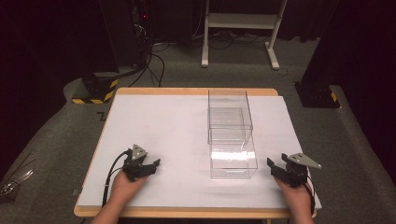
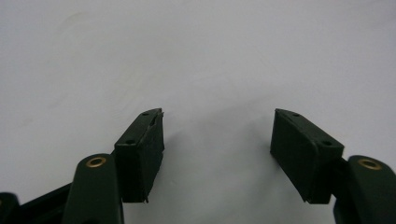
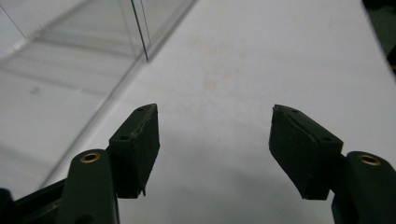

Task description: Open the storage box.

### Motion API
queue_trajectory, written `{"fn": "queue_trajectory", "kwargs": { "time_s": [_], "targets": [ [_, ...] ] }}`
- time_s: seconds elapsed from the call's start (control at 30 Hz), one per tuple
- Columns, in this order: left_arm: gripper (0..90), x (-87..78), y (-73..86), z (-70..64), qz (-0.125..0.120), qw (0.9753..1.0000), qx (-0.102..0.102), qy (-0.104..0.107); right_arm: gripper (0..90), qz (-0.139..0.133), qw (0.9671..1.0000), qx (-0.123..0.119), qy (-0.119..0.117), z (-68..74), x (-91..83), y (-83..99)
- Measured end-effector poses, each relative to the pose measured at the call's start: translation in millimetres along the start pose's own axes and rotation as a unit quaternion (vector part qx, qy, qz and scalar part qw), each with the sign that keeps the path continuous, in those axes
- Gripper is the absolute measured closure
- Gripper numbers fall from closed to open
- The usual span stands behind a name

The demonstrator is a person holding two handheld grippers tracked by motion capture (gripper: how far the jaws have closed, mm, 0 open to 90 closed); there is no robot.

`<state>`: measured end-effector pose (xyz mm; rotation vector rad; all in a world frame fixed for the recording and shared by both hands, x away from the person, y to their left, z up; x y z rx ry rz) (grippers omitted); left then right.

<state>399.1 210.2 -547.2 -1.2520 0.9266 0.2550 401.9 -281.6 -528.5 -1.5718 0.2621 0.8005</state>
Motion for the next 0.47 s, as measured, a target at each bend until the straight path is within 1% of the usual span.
{"fn": "queue_trajectory", "kwargs": {
  "time_s": [0.03,0.1,0.17,0.27,0.47],
  "targets": [
    [35.0,0.1,-0.1,-0.1,0.000,1.0000,-0.001,-0.001,32.4,0.014,0.9999,0.002,-0.003,-0.1,2.9,1.3],
    [35.0,0.0,0.0,0.0,0.000,1.0000,0.000,-0.001,32.7,0.019,0.9998,0.004,0.002,-0.7,4.0,1.5],
    [35.0,0.0,0.0,0.0,0.000,1.0000,0.000,-0.001,32.6,0.026,0.9997,0.003,0.001,-0.2,5.2,2.3],
    [35.0,0.0,0.0,-0.1,0.000,1.0000,0.000,-0.001,33.2,0.025,0.9997,0.006,0.003,-0.6,5.4,2.4],
    [35.1,0.0,0.0,-0.1,0.000,1.0000,0.001,-0.001,33.2,0.011,0.9999,0.011,0.004,-2.3,3.3,2.2]
  ]
}}
Point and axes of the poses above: each handheld gripper's, and its own axes: x roughly forward along the jaws, y roughly out of its underside, z roughly to its left, the point moved 6 cm from there along x, roughly forward along the jaws, and after that the axes turned 5 degrees about z, right-handed, at the moved point
